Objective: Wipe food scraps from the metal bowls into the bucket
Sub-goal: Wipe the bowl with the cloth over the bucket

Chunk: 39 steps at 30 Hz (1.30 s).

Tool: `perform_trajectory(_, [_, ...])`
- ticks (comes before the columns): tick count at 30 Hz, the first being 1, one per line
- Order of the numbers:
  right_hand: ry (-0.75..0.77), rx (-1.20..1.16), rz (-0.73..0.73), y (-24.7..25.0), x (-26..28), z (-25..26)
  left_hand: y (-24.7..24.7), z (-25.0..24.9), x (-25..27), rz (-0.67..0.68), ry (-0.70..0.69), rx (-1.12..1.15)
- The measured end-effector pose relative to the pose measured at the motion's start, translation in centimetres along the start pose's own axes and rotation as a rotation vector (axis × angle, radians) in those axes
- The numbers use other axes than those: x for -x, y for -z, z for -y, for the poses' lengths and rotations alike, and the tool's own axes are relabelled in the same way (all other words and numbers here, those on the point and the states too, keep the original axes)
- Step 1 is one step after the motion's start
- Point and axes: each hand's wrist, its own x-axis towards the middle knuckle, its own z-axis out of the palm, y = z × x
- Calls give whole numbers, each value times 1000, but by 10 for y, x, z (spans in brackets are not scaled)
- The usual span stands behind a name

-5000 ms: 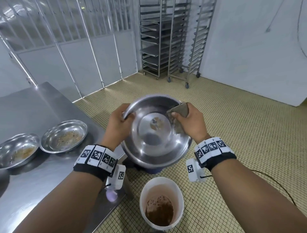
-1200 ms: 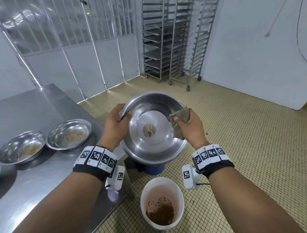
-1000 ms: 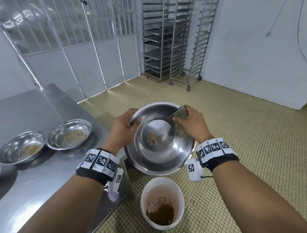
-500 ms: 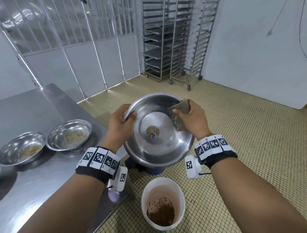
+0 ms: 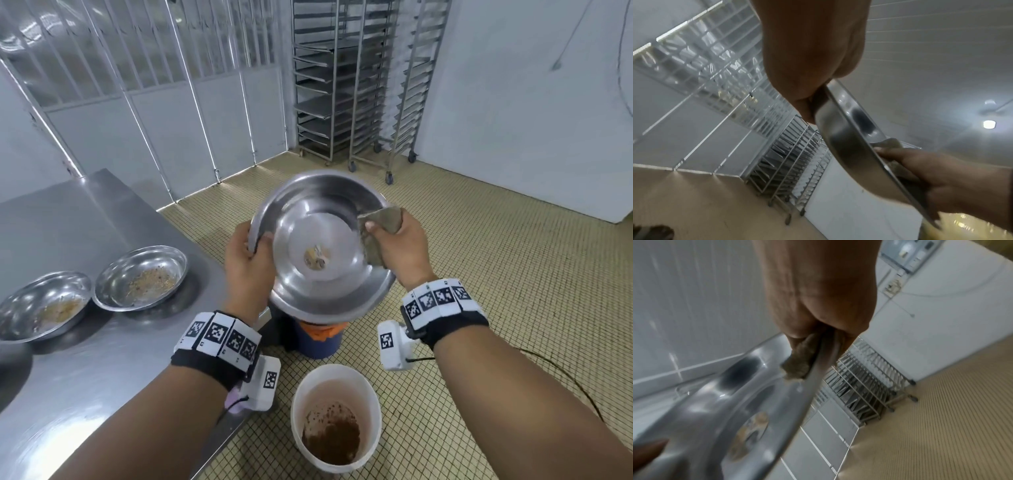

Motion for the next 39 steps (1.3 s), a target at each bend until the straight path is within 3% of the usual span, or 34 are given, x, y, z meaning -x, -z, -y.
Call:
perform_trajectory(2, [-50,-36,-3,-5,4,-7,-6,0,6,-84,30,37])
perform_trajectory(4, [-64,-32,2,-5,7,-9,-8,-3,8,-55,13,12])
perform_trajectory(8, [12,60,22,9,-2,-9,7,-12,-11,177,-40,-178])
perform_trajectory(12, [159,270,220,17,-2,6,15,-25,-33,437,-137,-363])
perform_trajectory(14, [209,315,276,16,1,13,15,-29,-36,495,-201,-390])
perform_trajectory(17, [219,262,195,12,3,11,15,-26,-32,450,-181,-236])
perform_trajectory(22, [55,52,19,2,17,-8,15,-17,-25,183,-17,-11])
perform_trajectory(25, [53,93,46,5,10,-3,14,-16,-17,234,-63,-68])
perform_trajectory(29, [162,260,141,13,-5,19,12,-19,-17,325,-86,-105])
perform_trajectory(34, [46,71,36,-3,5,-1,15,-24,-23,115,-39,45])
perform_trajectory(39, [120,199,116,2,-7,11,15,-23,-18,273,-82,-82])
